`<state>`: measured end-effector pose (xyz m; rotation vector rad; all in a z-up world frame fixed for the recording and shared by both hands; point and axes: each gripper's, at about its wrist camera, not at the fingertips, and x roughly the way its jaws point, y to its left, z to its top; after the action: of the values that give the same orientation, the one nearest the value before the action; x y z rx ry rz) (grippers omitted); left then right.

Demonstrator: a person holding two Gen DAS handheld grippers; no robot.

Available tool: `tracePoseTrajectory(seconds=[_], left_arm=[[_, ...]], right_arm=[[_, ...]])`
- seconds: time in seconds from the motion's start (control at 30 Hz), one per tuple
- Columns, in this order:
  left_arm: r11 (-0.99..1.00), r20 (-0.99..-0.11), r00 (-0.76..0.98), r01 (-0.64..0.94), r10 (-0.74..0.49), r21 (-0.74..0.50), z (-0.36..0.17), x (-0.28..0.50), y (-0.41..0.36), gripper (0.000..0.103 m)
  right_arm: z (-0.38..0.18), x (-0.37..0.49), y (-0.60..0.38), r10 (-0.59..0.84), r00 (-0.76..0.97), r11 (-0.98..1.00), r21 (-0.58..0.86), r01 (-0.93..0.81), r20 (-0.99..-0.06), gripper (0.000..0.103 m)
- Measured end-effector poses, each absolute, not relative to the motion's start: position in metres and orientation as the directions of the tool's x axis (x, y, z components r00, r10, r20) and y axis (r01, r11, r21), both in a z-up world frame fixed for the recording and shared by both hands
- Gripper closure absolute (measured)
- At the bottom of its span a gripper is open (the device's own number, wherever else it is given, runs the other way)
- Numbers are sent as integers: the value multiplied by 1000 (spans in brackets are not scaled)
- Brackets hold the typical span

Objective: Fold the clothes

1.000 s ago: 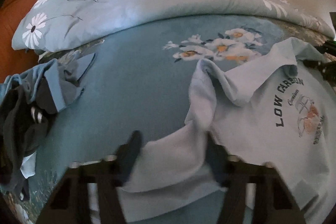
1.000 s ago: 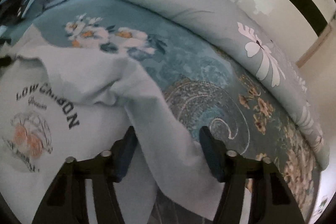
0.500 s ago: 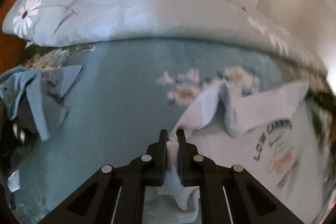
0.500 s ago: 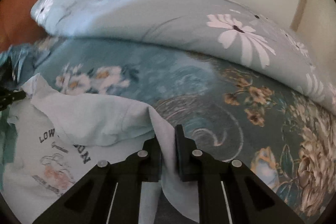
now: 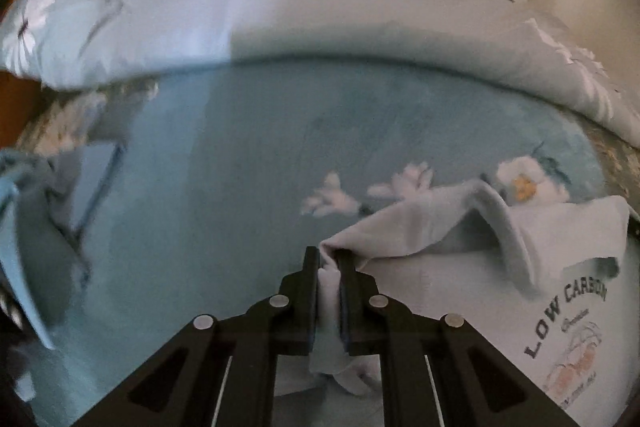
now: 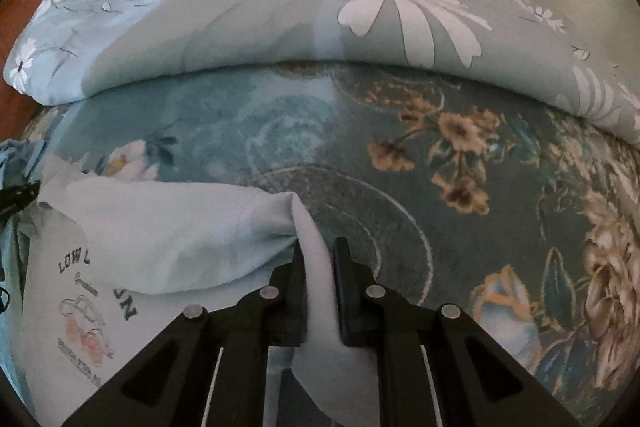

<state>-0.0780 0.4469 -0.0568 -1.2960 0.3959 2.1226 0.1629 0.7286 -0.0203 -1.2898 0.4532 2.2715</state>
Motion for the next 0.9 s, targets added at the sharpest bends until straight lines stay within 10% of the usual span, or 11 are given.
tracePoseTrajectory(seconds=[0.23,0.37,0.9], left_arm=[[-716,-866,-240,-676,438,-175,-41,-70,425,81],[-671,-865,-280,-737,416,-84,-31,-57,423,68],[-662,-877,-323,-750,355,8,-48,-62,455,67]], right_arm=[[-4,171,716,278,-439,-846,-1,-534,-854,79],[20,182,691,292,-488,-894,-53,-446,-823,54],[-15,131,614,221,-476,-975,-183,-126,-851,53]])
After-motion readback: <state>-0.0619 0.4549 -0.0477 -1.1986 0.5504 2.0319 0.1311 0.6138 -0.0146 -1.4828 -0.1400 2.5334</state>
